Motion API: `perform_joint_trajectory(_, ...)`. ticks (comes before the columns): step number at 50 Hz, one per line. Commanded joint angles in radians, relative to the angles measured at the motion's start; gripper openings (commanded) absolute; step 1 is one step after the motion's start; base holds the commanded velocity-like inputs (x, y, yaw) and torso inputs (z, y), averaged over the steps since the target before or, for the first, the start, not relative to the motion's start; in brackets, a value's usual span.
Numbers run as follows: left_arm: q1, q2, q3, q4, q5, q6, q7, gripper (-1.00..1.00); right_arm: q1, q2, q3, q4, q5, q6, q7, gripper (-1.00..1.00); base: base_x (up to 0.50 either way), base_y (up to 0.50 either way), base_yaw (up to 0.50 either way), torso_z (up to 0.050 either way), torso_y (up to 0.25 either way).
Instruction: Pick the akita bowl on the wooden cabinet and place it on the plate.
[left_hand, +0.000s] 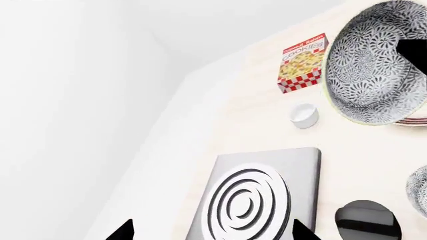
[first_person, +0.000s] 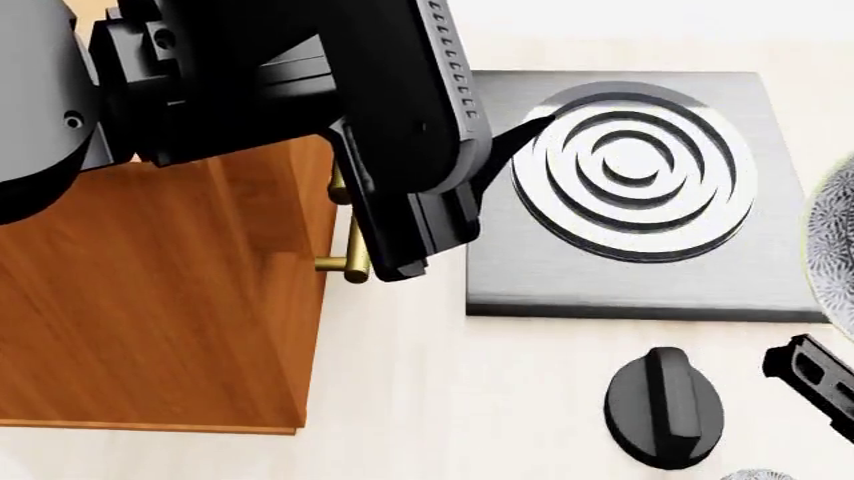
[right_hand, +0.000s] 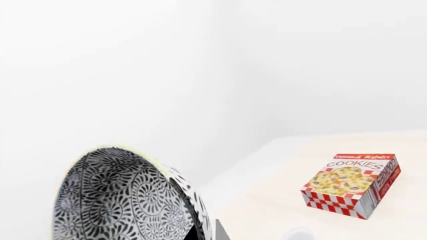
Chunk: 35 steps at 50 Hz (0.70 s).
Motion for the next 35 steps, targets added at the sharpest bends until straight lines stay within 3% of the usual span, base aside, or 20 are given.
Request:
perform_joint_trajectory(1,0.0,0.0,-0.005,-0.003,0.002,0.001,0.0,1.0,-0.008,0.03,0.08,-0.055,0.037,0.068,0.119,-1.0,0.0,0.0,0.0,0.0,0.0)
perform_joint_trajectory(15,0.012,-0.005,-0.01,-0.006,0.005,0.006,-0.01,1.0,-0.026,0.047,0.147,-0.08,0.071,0.089,0.183,-1.0,0.0,0.0,0.0,0.0,0.0)
perform_joint_trajectory(18,0.013,-0.006,-0.011,-0.005,0.006,0.006,-0.011,1.0,-0.039,0.017,0.192,-0.067,0.102,0.048,0.192,-1.0,0.0,0.0,0.0,0.0,0.0)
perform_joint_trajectory(35,0.017,-0.002,-0.011,-0.011,0.013,0.007,-0.008,1.0,-0.1,0.095,0.416,-0.067,0.3,-0.001,0.199,-1.0,0.0,0.0,0.0,0.0,0.001)
